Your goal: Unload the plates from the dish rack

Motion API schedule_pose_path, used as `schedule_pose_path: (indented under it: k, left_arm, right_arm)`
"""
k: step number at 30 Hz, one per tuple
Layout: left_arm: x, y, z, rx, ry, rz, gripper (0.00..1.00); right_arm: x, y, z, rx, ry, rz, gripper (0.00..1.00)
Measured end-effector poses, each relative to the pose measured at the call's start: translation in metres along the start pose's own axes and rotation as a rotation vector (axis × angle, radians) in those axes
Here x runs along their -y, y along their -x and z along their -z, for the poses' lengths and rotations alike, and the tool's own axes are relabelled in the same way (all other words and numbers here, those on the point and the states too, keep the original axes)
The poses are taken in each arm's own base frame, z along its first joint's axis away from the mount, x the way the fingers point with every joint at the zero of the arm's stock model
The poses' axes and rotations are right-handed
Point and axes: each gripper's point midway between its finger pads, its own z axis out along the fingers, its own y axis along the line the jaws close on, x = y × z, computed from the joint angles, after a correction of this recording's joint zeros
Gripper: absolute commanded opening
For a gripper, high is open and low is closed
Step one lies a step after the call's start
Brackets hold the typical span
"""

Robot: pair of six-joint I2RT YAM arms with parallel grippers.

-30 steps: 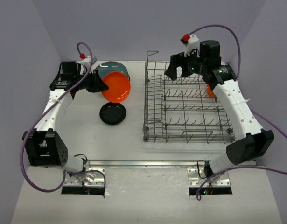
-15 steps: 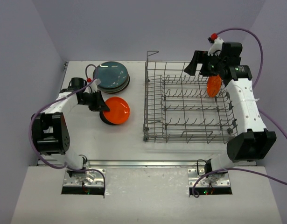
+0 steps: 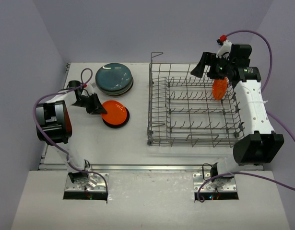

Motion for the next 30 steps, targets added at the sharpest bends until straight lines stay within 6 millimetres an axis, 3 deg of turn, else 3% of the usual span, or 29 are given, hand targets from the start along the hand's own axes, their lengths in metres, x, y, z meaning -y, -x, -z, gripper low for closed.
schedule_pose_path:
  k: [3,8,13,17,18,21,26,28,30]
  left_arm:
    - [-0.003,0.000,-0.003,-0.012,0.003,0.009,0.12]
    - [-0.004,-0.002,-0.004,-0.021,0.005,0.015,0.66]
    - [-0.003,-0.002,0.001,-0.029,0.024,-0.014,0.71]
    - [0.001,0.008,0.014,0.030,0.128,-0.114,0.72]
    - [0.007,0.013,0.019,0.059,0.166,-0.164,0.73]
    - [0.037,0.032,0.037,0.190,0.317,-0.382,0.99]
    - [0.127,0.041,0.054,0.393,0.379,-0.738,1.00]
    - [0.143,0.041,0.058,0.433,0.392,-0.797,1.00]
    - [0.143,0.046,0.063,0.455,0.438,-0.820,1.00]
  right_arm:
    - [0.000,0.000,0.000,0.000,0.000,0.000,0.99]
    - [0.001,0.000,0.000,0.000,-0.002,0.000,0.99]
    - [0.005,0.000,-0.001,-0.001,-0.021,0.006,0.99]
    - [0.030,0.002,-0.002,0.010,-0.153,0.026,0.99]
    - [0.040,0.003,-0.001,0.014,-0.204,0.035,0.99]
    - [0.072,0.005,0.002,0.016,-0.359,0.067,0.97]
    - [0.127,-0.001,0.004,-0.025,-0.556,0.078,0.84]
    - [0.151,-0.007,0.004,-0.055,-0.616,0.069,0.84]
    - [0.173,-0.014,0.006,-0.085,-0.663,0.061,0.83]
